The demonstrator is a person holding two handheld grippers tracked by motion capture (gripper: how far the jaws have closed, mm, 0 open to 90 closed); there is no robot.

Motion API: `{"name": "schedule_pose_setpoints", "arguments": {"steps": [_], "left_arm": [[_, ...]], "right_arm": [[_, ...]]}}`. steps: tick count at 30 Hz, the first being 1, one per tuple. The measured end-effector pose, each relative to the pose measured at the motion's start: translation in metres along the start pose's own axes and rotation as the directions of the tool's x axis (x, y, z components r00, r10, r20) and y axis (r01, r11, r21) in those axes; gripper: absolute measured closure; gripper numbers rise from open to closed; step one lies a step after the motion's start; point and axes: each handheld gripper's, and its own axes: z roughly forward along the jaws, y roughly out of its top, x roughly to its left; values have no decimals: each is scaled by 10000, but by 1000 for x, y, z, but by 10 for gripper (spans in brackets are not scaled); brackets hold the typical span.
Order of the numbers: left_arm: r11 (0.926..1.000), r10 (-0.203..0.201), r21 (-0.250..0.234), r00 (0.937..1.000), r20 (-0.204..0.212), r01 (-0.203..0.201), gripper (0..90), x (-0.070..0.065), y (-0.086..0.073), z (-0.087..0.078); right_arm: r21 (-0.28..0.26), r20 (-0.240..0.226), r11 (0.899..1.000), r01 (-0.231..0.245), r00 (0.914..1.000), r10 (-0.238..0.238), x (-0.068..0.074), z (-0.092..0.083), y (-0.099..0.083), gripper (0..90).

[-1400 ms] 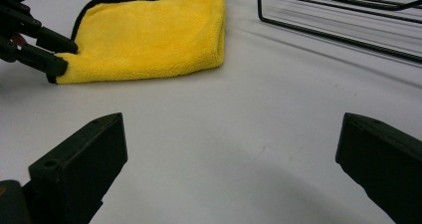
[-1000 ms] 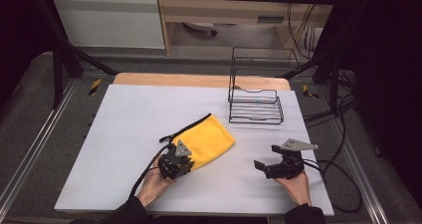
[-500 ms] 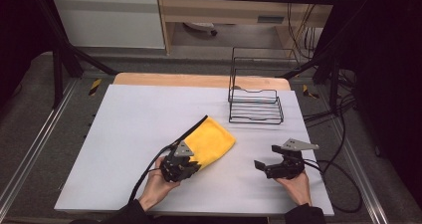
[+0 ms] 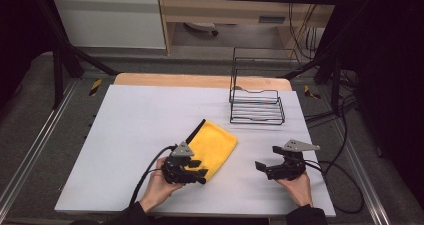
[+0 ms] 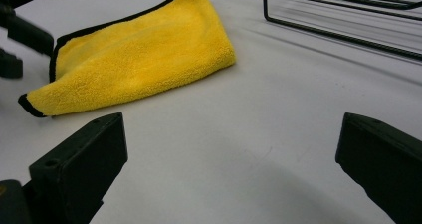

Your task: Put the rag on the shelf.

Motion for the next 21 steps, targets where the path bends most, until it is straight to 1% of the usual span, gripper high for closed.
{"name": "schedule_pose_setpoints", "arguments": {"steps": [2,3,5,6,7,9,11,13,14,16,17,18,19,20,21], "left_arm": [[9997,-119,-200,9987,-498,109,473,13,1,-12],[9994,-255,-240,9964,-811,236,459,21,0,-17],[9987,-496,-144,9878,-1478,480,450,36,-2,-22],[9979,-654,-96,9828,-1729,647,447,44,-5,-21],[9962,-859,-15,9786,-1869,871,447,52,-7,-20],[9925,-1116,272,9754,-1898,1189,430,64,-12,-15],[9903,-1199,463,9739,-1930,1311,425,69,-16,-8],[9902,-1031,690,9690,-2245,1214,426,71,-17,-1],[9899,-1041,704,9680,-2284,1231,423,73,-18,2],[9878,-1248,647,9682,-2168,1418,427,76,-18,3],[9882,-1209,659,9685,-2177,1382,432,76,-18,4],[9871,-1288,659,9689,-2112,1456,436,77,-18,5],[9863,-1304,735,9715,-1980,1474,454,78,-18,6],[9846,-1432,722,9719,-1869,1590,484,78,-18,6],[9840,-1463,731,9715,-1865,1623,494,79,-18,7]], "right_arm": [[19,5,10000,-18,10000,18,0,0,0,5],[25,6,10000,-15,10000,15,0,1,0,5],[56,5,10000,-48,10000,48,1,2,0,5],[76,-9,9999,-71,10000,71,1,2,0,5],[76,-9,9999,-71,10000,71,1,2,0,5],[87,8,9999,-72,10000,72,1,3,0,5],[131,42,9999,-36,10000,35,2,4,0,5],[108,24,9999,-39,10000,38,4,5,0,5],[120,25,9999,-59,10000,59,5,5,1,5],[149,22,9999,-22,10000,22,8,6,2,5],[139,40,9999,-70,10000,69,10,6,2,5],[106,20,9999,-11,10000,11,12,7,3,5],[110,37,9999,-30,10000,29,14,7,3,5],[133,49,9999,-58,10000,57,17,8,4,5],[126,16,9999,-47,10000,47,20,9,4,6]]}}
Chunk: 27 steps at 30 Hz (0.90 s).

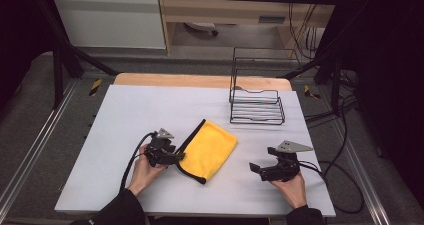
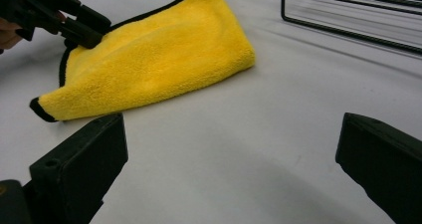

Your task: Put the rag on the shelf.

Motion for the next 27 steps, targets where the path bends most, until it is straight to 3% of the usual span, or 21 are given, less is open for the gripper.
{"name": "schedule_pose_setpoints", "arguments": {"steps": [5,11,17,21,23,27], "left_arm": [[9997,71,227,9998,194,-76,589,-2,3,1],[9989,-243,421,9979,596,218,733,0,4,1],[9996,44,282,9994,335,-53,750,-5,3,1],[9998,59,176,9996,272,-64,747,-6,1,1],[9998,97,160,9997,245,-101,747,-6,1,1],[9998,122,127,9998,184,-125,747,-7,1,1]], "right_arm": [[-173,-317,9996,225,9992,-231,21,7,5,23],[248,-723,9966,787,9944,-767,56,28,11,41],[568,-1144,9940,933,9897,-863,84,54,11,105],[815,-1118,9895,1194,9876,-1100,98,70,10,180],[663,-1172,9899,1256,9862,-1173,105,76,10,236],[1064,-1064,9862,1271,9876,-1158,114,89,7,291]]}}
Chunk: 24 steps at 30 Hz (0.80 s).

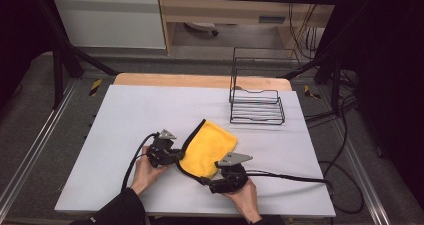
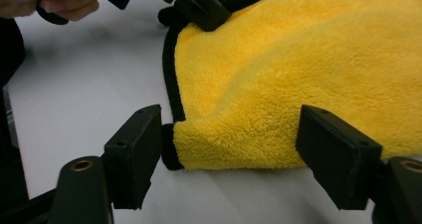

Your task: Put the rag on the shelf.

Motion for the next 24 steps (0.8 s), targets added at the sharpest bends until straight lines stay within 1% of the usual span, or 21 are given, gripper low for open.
{"name": "schedule_pose_setpoints", "arguments": {"steps": [1,2,3,6,7,10,12,13,14,16,19,21,23,24], "left_arm": [[10000,0,36,10000,8,0,748,0,0,0],[10000,-2,52,10000,11,2,748,0,0,0],[10000,-58,41,10000,19,58,749,0,1,0],[9996,-246,122,9996,117,245,754,2,2,-1],[9993,-348,111,9993,147,347,758,3,2,-2],[9992,-380,132,9993,72,379,763,3,3,-3],[9995,-259,199,9997,12,258,765,2,4,-5],[9995,-274,178,9996,10,274,766,1,4,-6],[9995,-238,205,9997,21,238,767,1,4,-7],[9992,-358,199,9993,124,355,768,1,4,-10],[9981,-570,235,9977,355,561,769,-3,2,-15],[9980,-605,226,9970,489,595,769,-10,0,-19],[9983,-560,203,9967,593,549,767,-20,-3,-22],[9983,-557,229,9962,669,543,765,-26,-6,-23]], "right_arm": [[116,134,9999,79,9999,-81,2,4,-1,351],[116,134,9999,79,9999,-81,2,4,-1,351],[138,188,9998,133,9997,-135,3,6,-1,385],[289,404,9996,18,9992,-30,5,9,-1,466],[342,372,9994,-29,9993,17,4,9,0,504],[428,295,9990,-109,9995,96,3,8,1,630],[512,231,9986,-100,9997,88,2,7,1,692],[537,158,9984,-183,9997,175,0,7,1,713],[551,87,9981,-274,9996,270,-1,7,1,729],[607,-28,9975,-368,9993,370,-3,6,2,759],[814,-51,9965,-193,9998,198,-5,1,5,774],[888,-110,9960,-77,9999,87,-7,-6,8,776],[884,-302,9959,-177,9993,204,-10,-17,9,775],[938,-436,9955,-130,9989,172,-12,-23,10,775]]}}
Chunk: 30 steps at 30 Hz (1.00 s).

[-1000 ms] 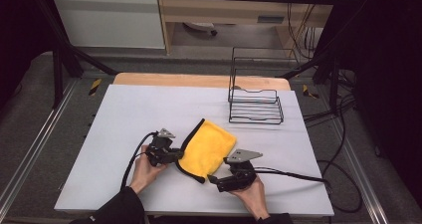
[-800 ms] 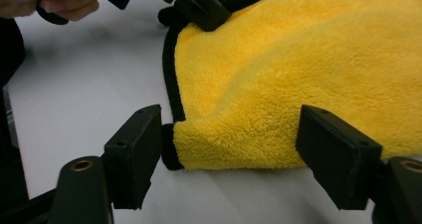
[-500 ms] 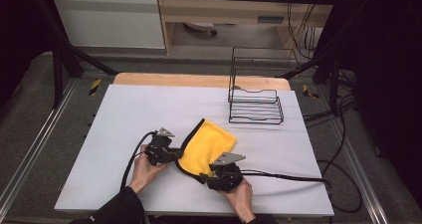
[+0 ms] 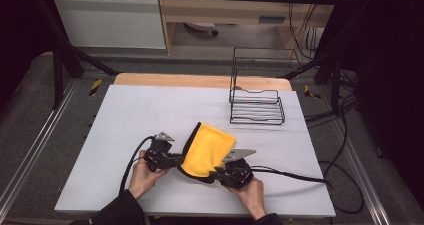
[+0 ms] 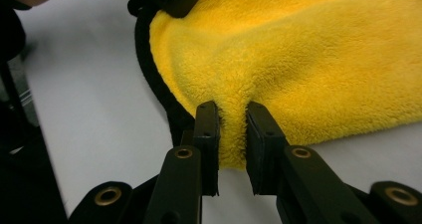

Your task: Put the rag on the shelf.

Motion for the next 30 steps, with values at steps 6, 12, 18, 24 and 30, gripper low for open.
{"name": "schedule_pose_setpoints", "arguments": {"steps": [6,12,18,24,30], "left_arm": [[9994,-346,-72,9991,-255,344,751,-33,-19,7],[9995,-11,-323,9981,-612,-9,737,-38,-25,7],[9907,850,-962,9900,-1125,-960,652,-31,-20,-7],[9839,839,-1502,9924,-898,-968,430,-10,-3,-15],[9849,987,-1310,9885,-1144,-1135,300,11,22,3]], "right_arm": [[667,-317,9945,804,9964,-785,-6,-19,-9,760],[841,-403,9928,859,9958,-827,-9,-17,-17,684],[-608,365,9948,820,9961,-799,-14,-34,-15,431],[-1130,776,9935,-123,9968,211,-34,-42,-17,197],[-1153,1076,9913,-637,9913,762,-45,-39,-19,125]]}}
